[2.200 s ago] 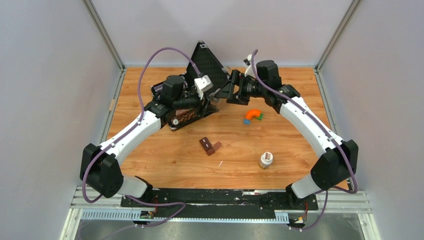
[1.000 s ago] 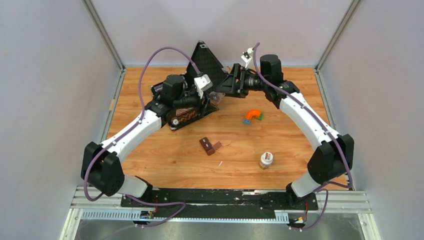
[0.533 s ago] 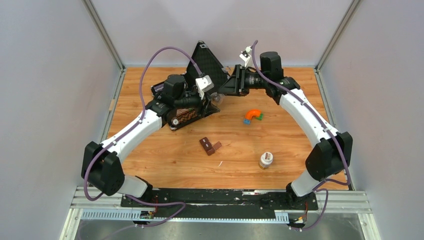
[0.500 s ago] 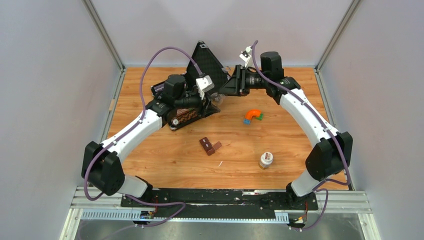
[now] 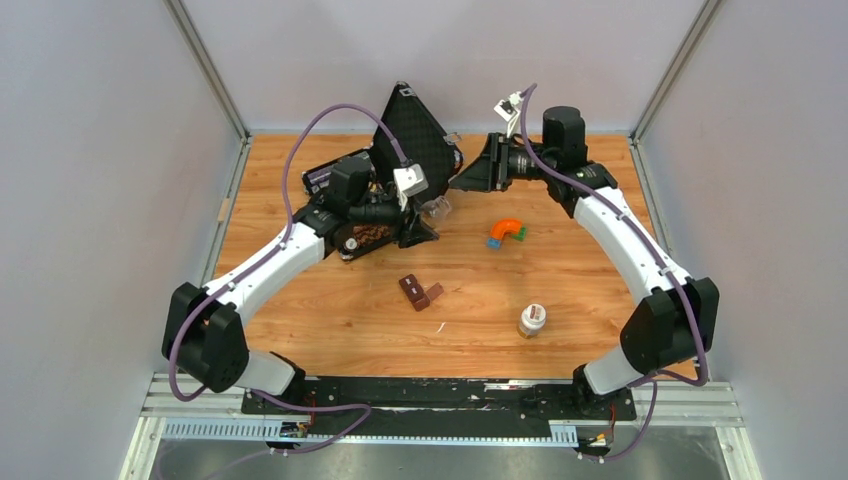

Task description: Sort the pills into containers

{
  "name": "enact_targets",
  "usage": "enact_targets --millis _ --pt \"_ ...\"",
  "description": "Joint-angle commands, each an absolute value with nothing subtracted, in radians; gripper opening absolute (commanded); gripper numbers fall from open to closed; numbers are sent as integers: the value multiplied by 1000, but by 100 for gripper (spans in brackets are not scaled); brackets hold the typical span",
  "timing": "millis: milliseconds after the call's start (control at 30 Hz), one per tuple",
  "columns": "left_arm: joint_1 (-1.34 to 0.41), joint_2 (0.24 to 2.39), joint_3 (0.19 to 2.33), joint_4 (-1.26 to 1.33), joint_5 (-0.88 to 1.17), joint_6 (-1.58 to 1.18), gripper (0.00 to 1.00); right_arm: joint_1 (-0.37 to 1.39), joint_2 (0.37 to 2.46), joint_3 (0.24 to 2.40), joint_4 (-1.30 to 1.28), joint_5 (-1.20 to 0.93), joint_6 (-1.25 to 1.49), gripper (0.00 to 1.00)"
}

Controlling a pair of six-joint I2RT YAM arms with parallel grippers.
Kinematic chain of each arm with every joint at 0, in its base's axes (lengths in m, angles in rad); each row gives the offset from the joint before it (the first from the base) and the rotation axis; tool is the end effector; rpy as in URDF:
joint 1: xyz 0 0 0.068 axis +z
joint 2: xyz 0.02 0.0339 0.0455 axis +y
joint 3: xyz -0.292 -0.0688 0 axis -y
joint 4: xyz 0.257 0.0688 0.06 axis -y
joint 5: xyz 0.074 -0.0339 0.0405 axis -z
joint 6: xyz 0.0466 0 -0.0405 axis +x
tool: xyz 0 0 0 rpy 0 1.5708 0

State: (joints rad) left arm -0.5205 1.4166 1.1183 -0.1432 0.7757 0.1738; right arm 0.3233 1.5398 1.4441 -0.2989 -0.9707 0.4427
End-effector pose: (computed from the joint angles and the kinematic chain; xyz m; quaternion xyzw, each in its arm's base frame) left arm 0.2748 -0.1951 0.3380 0.4564 0.6665 -0.4001 0.4328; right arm 0.3340 0.1525 0.4020 -0.2144 0.7500 0.5434 0.3101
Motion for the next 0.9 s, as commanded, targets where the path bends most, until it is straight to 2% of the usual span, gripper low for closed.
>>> enact_targets --millis 0,333,500,867 --pt "-519 1372 1079 -103 783 200 0 321 1483 1394 -202 -920 410 28" --pt "-540 1251 943 -191 569 203 0 407 1424 1108 -175 -276 409 30" --pt "-556 1139 851 -236 486 166 0 509 1499 1026 -162 -113 409 30" --pt "-556 975 679 -255 445 56 0 673 1692 1012 -117 169 344 34"
